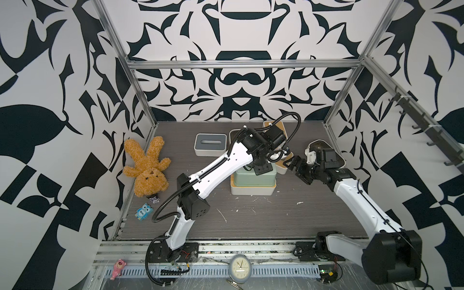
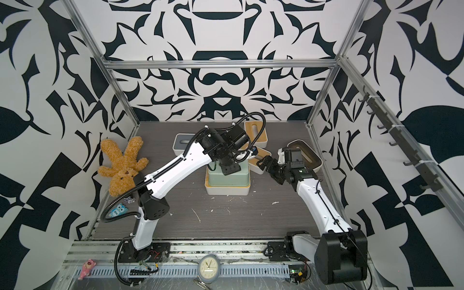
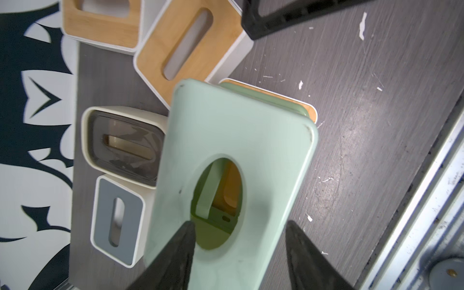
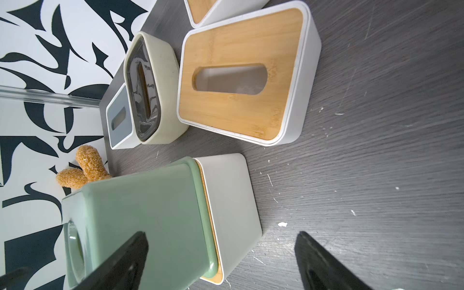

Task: Stack the tissue boxes
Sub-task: Place the tissue box at the tissue box, then move the tissue box to the center of the board.

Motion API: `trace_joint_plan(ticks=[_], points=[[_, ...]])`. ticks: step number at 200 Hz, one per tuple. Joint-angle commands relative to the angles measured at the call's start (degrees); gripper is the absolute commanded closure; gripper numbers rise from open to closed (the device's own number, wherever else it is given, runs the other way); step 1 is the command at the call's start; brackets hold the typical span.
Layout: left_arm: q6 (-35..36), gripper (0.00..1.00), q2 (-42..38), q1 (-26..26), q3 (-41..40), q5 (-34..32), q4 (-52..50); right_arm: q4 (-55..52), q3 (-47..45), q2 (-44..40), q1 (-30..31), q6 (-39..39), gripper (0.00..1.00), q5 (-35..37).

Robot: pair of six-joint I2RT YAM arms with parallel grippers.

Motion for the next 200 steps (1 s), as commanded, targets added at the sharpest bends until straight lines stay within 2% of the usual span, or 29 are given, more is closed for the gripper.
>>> trace_joint_plan(ticks=[1,30,33,53,83,106,114,130,168,200], points=[[-4.02,0.36,-10.04,0.98,-6.38,-1.51,7.98,1.49,1.10,0.24,-0.06,0.17,0.06,0.72],[-12.55,0.16,-24.27,6.74,-22.39,3.12,24.02,3.03,0.38,1.75,-0.01,1.18,0.15,0.29],[-13.89,0.12,-25.88,7.46,-24.64,3.94,25.72,3.13,0.33,1.93,-0.04,1.25,0.16,0.29],[-25.99,0.00,-35.92,17.04,-37.52,12.17,36.50,3.76,0.26,3.66,-0.05,2.07,0.22,-0.06],[-42.79,0.01,-45.78,33.87,-54.00,26.70,42.92,6.36,-0.66,6.16,-0.03,3.50,0.36,-0.11],[-50.04,0.01,-46.54,41.73,-62.41,34.06,43.82,8.69,-0.97,9.33,0.34,4.49,0.44,-0.26],[-50.87,0.01,-45.85,43.02,-64.40,36.64,43.90,9.19,-0.78,10.66,0.68,4.60,0.45,-0.03],[-50.89,0.01,-44.23,43.30,-67.29,37.38,43.67,9.76,-0.06,13.10,1.78,4.60,0.46,0.97],[-53.35,0.03,-34.72,42.96,-73.18,41.26,47.69,11.47,0.64,17.48,3.88,5.05,0.46,2.78],[-52.22,0.07,-27.81,39.92,-72.10,38.04,47.96,12.71,0.55,19.83,4.97,5.30,0.47,3.16]])
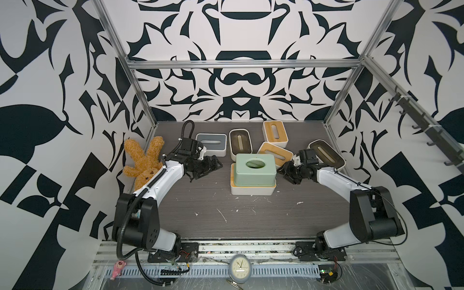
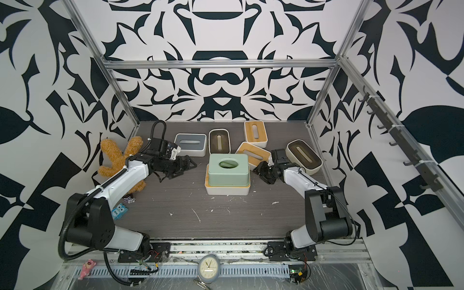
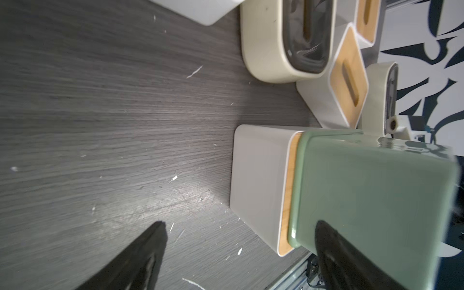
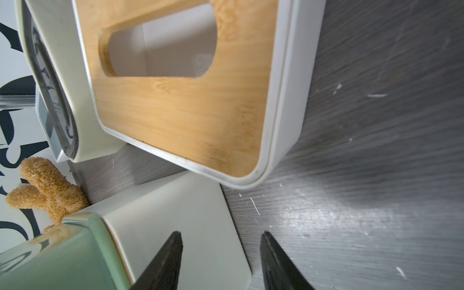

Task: Stack the tissue boxes
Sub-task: Move the tissue box to the center of the board.

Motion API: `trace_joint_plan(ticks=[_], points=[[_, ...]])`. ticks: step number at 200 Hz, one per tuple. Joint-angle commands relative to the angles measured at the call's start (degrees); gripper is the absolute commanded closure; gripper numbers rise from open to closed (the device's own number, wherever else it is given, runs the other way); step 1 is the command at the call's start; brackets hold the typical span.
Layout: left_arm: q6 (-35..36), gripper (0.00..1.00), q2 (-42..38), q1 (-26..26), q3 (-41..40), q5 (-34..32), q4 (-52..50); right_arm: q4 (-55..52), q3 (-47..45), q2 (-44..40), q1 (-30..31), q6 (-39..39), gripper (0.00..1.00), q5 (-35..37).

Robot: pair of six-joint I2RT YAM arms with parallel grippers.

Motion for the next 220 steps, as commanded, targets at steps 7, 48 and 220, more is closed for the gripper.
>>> trace_joint_plan(ticks=[7,48,220], points=[[-0.66,0.08,4.70,-2.87,1.45,-0.74,2.30,2.63,1.31,0.85,0.98,0.45,0.47,1.46],[-0.06,0.11,11.36,-5.81,4.18,-1.68,2.28,2.99,1.44,1.98,2.02,0.45,0.47,1.73],[2.82,0.10,6.00,-6.54,-4.25,-4.36,-0.02,4.13,2.09,1.78,12.91,3.70,0.47,2.52]])
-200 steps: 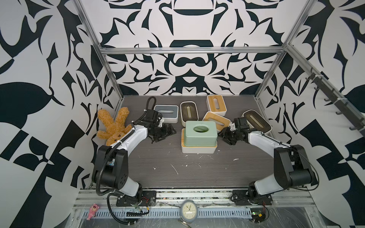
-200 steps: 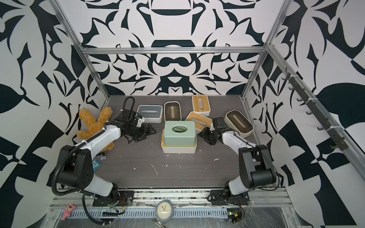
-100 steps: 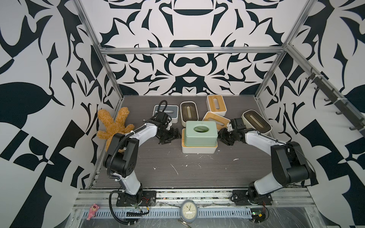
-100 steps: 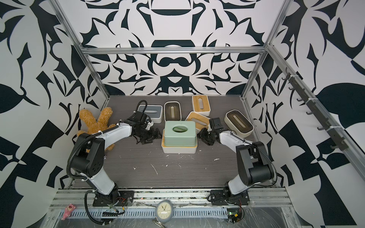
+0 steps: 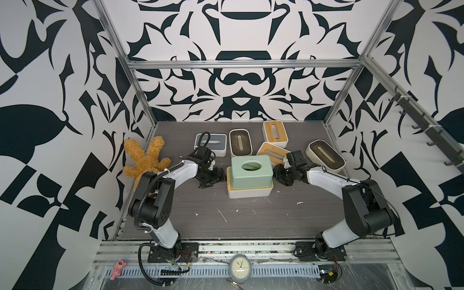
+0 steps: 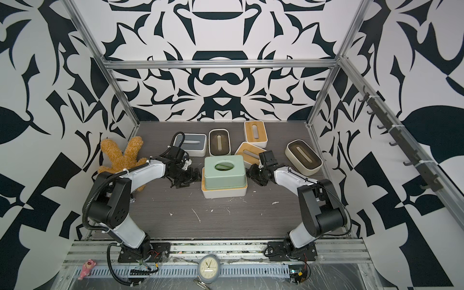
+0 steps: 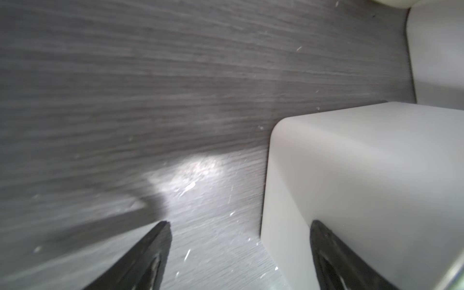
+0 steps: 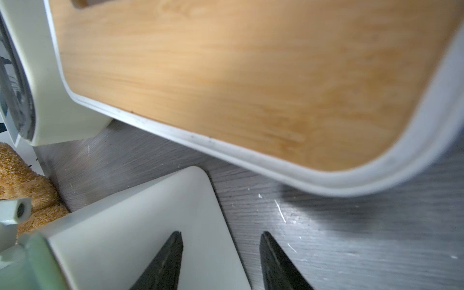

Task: Stack the tissue boxes
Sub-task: Move the tissue box to the center of the board.

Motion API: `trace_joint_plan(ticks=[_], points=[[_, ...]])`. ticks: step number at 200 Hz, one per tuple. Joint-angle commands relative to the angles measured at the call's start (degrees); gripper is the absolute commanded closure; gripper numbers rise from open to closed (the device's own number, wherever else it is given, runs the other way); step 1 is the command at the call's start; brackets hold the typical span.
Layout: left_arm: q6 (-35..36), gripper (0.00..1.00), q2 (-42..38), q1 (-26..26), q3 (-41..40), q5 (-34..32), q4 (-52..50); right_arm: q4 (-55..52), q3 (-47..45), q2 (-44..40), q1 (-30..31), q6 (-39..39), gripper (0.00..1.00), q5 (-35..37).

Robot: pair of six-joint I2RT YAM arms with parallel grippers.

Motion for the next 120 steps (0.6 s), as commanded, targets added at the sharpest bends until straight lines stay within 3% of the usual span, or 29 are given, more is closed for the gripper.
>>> trace_joint_plan(ticks=[1,120], points=[[1.12,0.10,-3.46,-0.61,-1.52,1.05,-0.99,1.88,1.54,-1.51,3.49,1.29,0.47,-2.62],[1.91,0.09,-8.69,1.74,-6.37,-0.61,-2.95,5.65,-5.90,-7.91,10.27,8.10,0.47,-0.24]])
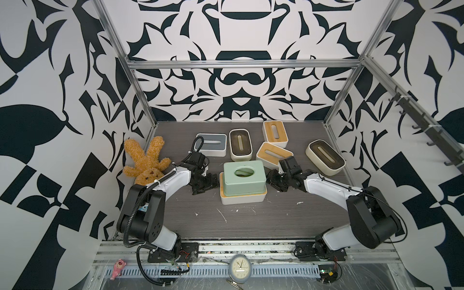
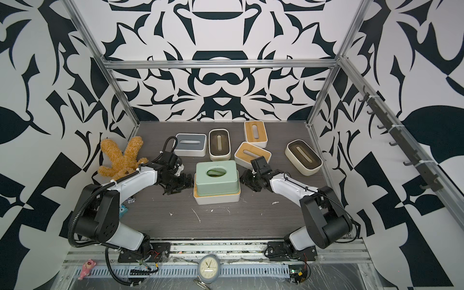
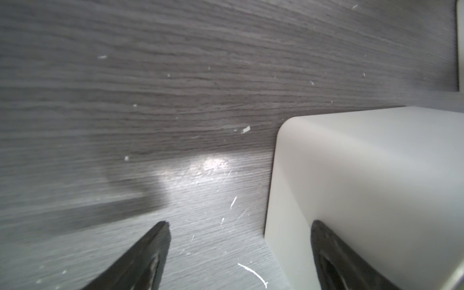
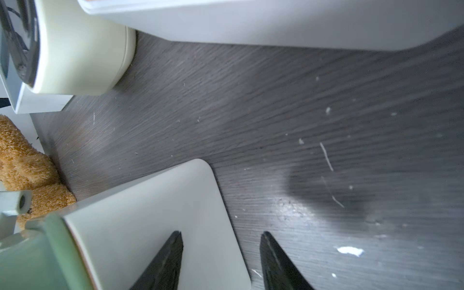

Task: Stack the tissue boxes
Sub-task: Move the tissue box to the center of the board.

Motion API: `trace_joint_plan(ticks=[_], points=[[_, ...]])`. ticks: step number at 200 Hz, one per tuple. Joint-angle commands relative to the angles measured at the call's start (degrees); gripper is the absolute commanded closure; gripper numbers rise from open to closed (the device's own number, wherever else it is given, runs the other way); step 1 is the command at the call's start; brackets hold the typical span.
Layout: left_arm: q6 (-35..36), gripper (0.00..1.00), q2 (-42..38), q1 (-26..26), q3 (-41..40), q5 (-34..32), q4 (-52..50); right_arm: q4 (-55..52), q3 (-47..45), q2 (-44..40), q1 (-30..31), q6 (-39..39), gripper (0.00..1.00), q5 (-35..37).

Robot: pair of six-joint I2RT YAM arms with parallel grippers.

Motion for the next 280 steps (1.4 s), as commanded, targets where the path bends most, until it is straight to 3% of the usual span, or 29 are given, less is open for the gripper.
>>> trace_joint_plan(ticks=[1,62,142,280], points=[[0.72,0.09,-0.89,-0.40,-0.03,2.97,0.47,3.47,-0.87,-2.38,2.21,1.92,0.47,-3.26],[0.90,0.09,-0.27,-0.40,-0.05,2.83,0.69,4.66,-3.84,-4.53,3.16,3.82,0.47,-1.16],[2.29,0.07,-3.05,-0.21,2.49,-3.82,-2.71,1.92,-0.68,-3.81,2.21,1.81,0.47,0.91],[4.24,0.05,-6.93,1.67,3.47,-6.67,-4.47,-4.16,2.90,-5.51,-6.51,-3.98,0.47,-0.70]])
